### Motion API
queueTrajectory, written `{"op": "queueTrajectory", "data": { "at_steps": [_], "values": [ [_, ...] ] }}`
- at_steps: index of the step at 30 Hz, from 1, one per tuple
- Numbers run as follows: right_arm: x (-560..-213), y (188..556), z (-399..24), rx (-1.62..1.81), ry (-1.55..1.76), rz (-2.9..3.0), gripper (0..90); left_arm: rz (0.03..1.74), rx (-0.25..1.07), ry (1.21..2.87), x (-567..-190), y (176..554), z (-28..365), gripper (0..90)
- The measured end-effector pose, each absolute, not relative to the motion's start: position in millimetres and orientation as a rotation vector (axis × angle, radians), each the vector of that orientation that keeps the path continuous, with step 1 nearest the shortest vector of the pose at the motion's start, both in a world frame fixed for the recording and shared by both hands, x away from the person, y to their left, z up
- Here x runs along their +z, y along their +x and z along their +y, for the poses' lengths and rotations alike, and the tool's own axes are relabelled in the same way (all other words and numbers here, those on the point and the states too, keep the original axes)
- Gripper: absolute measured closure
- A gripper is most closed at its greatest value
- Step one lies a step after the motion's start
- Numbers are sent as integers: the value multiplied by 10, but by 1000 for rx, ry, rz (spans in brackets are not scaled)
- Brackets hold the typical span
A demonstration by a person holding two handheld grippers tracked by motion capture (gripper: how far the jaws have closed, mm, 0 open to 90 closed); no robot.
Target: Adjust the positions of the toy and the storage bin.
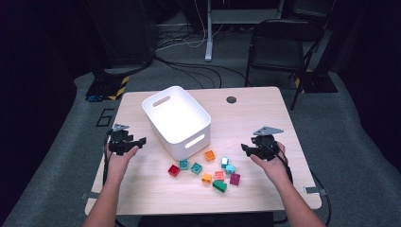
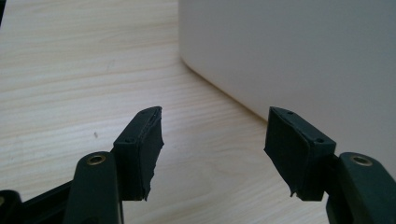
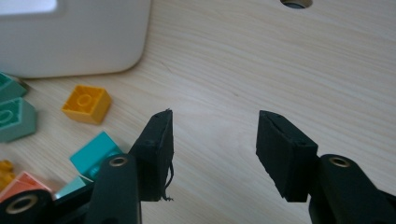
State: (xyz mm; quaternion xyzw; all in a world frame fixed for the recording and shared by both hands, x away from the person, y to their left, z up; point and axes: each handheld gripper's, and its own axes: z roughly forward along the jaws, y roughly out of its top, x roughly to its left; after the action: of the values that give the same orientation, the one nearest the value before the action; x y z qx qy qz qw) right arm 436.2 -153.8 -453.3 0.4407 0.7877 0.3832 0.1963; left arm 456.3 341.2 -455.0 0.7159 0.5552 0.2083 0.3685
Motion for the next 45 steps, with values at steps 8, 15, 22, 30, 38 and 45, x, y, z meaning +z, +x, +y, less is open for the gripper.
{"op": "queueTrajectory", "data": {
  "at_steps": [8,15,22,30,38,45],
  "values": [
    [-4492,4460,-1347,1111,1221,2211,466,1361,556,1868,-4389,4542,3299,360],
    [-4354,4472,-1025,1145,1140,2290,436,1313,558,1866,-4203,4574,3217,350],
    [-4244,4494,-763,1211,1083,2340,424,1298,557,1876,-4153,4562,3205,340],
    [-4369,4595,-573,1163,1098,2346,389,1311,535,1870,-4256,4528,3214,338],
    [-4465,4757,-362,1143,1105,2330,381,1333,532,1855,-4287,4513,3336,343],
    [-4471,4874,-346,1172,1114,2319,394,1345,533,1847,-4308,4502,3410,343]
  ]
}}
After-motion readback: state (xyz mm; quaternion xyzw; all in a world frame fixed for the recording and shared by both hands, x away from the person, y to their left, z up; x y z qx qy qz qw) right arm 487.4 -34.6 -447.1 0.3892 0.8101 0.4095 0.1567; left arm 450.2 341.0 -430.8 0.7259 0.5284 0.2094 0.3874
